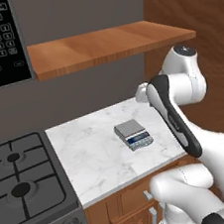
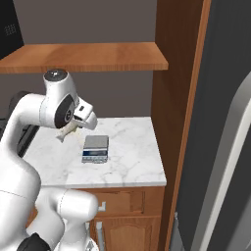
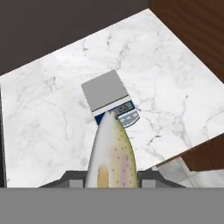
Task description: Take the fish from the fridge and place it on the digital scale on the counter by the fridge. Wait a few seconds for a reading, then move it to the plate on the dining counter.
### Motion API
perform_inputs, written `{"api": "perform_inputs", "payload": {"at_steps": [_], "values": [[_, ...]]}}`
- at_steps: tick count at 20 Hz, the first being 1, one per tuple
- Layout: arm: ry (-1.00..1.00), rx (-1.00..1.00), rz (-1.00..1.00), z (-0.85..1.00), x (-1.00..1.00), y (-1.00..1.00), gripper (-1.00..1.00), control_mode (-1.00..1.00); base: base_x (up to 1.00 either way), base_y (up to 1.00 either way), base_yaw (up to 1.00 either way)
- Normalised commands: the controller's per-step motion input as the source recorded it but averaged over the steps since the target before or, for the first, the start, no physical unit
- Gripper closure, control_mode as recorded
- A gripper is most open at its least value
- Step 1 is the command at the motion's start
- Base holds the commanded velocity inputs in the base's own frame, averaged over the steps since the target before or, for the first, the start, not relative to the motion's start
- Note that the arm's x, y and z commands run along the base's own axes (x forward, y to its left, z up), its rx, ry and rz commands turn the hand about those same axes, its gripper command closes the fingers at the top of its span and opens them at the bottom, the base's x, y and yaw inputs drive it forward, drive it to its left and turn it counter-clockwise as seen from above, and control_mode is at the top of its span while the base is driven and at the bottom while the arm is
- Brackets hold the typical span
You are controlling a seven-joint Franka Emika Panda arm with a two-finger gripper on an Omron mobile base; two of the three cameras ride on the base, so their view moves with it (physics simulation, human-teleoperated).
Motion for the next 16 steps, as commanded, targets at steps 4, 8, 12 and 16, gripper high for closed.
{"api": "perform_inputs", "payload": {"at_steps": [4, 8, 12, 16], "values": [[0.02, 0.0, -0.01, 0.75, -0.26, -0.18, 1.0, -1.0, 0.0, 0.0, 0.0], [0.07, 0.0, -0.16, 0.27, -0.04, 0.0, 1.0, -1.0, 0.0, 0.0, 0.0], [0.0, 0.0, 0.0, 0.0, 0.0, 0.0, 1.0, 1.0, -0.68, 0.17, -0.32], [0.0, 0.0, 0.0, 0.0, 0.0, 0.0, 1.0, 1.0, -1.0, 0.51, -0.51]]}}
